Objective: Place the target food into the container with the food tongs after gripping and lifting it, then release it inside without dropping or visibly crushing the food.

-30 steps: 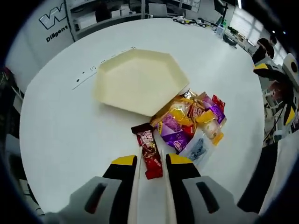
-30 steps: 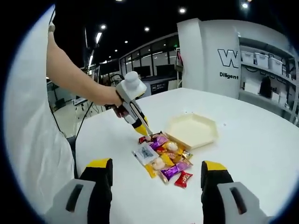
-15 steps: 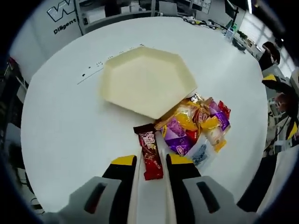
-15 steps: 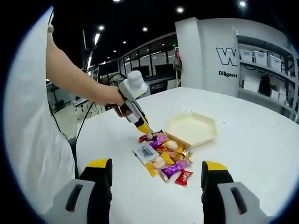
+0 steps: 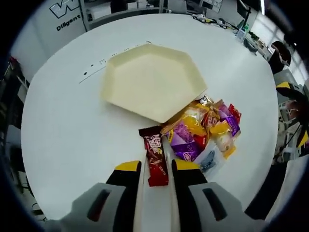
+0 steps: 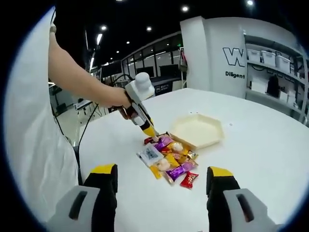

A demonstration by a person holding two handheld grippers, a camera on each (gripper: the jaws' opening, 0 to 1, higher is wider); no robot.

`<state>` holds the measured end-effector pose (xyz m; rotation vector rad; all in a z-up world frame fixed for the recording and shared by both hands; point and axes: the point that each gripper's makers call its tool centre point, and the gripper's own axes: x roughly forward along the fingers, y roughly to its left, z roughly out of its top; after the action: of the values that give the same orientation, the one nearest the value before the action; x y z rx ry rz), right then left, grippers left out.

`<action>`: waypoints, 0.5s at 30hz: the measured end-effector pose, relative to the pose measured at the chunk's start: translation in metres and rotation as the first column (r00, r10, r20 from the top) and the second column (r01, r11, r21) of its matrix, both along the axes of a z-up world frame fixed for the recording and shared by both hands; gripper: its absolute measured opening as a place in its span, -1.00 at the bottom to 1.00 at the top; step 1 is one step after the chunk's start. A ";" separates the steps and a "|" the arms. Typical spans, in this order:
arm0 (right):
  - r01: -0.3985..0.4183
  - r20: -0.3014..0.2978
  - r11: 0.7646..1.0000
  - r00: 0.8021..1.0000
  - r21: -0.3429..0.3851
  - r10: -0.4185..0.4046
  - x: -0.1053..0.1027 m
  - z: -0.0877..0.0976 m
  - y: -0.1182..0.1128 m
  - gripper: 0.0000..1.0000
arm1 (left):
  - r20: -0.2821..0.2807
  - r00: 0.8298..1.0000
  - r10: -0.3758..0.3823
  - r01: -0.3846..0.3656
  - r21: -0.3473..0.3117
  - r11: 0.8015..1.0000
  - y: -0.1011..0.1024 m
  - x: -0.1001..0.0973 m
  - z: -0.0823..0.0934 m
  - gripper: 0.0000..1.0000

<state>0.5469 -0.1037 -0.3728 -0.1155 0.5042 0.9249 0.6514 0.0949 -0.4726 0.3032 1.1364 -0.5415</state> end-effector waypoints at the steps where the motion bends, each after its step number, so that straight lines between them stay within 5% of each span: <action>1: -0.001 0.000 1.000 1.000 0.000 0.001 0.000 0.000 0.000 0.45 | -0.001 1.000 -0.002 0.002 0.000 1.000 0.000 0.000 0.000 -0.55; 15: -0.015 0.005 1.000 1.000 -0.001 0.015 -0.003 0.002 0.002 0.40 | 0.001 0.998 -0.061 0.061 -0.036 0.997 0.012 -0.013 0.015 -0.59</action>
<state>0.5438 -0.1012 -0.3707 -0.1223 0.5000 0.9392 0.6387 0.1071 -0.4574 0.3077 1.1193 -0.6153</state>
